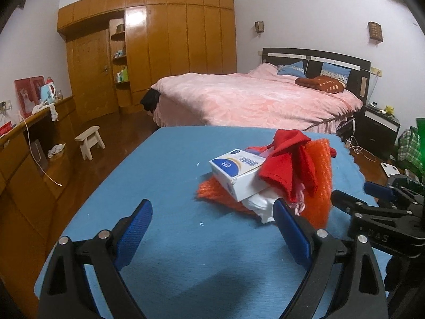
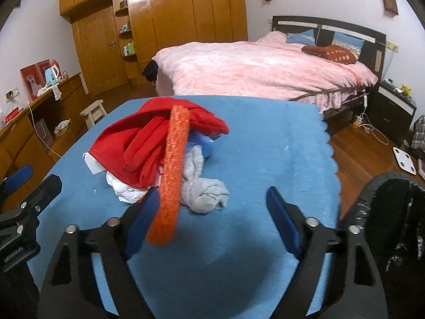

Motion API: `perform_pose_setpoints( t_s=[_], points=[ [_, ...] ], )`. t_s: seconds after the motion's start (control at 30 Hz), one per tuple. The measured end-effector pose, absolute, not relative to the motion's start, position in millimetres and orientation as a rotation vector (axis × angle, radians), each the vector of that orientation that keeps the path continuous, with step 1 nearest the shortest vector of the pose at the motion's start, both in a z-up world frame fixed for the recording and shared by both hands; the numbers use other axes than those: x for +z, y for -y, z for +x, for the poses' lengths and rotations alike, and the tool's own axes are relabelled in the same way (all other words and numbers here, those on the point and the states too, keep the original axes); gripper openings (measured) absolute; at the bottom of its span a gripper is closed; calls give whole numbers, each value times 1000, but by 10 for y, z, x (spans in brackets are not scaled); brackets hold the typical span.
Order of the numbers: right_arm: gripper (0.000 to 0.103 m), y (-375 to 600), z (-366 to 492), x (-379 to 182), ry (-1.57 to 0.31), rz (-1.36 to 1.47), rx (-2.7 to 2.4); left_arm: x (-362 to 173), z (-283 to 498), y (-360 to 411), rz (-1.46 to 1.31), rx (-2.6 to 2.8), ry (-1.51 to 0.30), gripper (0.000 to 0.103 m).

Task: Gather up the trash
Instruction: 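Grasp the orange mesh strip with the right tool and lift it, then grasp the red cloth with the left tool while the right holds the orange strip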

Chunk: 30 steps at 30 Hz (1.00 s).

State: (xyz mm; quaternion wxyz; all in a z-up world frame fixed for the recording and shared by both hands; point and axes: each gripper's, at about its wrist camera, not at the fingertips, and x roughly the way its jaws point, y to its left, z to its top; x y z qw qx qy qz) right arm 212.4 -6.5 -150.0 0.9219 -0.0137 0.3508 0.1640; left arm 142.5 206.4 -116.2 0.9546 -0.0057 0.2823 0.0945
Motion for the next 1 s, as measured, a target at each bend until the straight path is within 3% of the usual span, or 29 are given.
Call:
perform_pose_setpoints(
  t_s=[0.13, 0.2, 0.33, 0.47, 1.0],
  points=[
    [67, -55, 2125, -1530, -729, -44, 366, -1204, 1442, -2128, -19, 198, -581, 90],
    [54, -123, 2145, -1548, -738, -56, 387, -1209, 1446, -2143, -22, 203, -583, 90],
    [41, -185, 2193, -1596, -762, -54, 408, -1211, 1438, -2179, -26, 206, -582, 90],
    [11, -207, 2211, -1622, -799, -23, 472, -1210, 1426, -2163, -25, 204, -581, 90],
    [11, 180, 1942, -1338, -763, 37, 484, -1169, 1481, -1910, -23, 135, -579, 90]
  ],
)
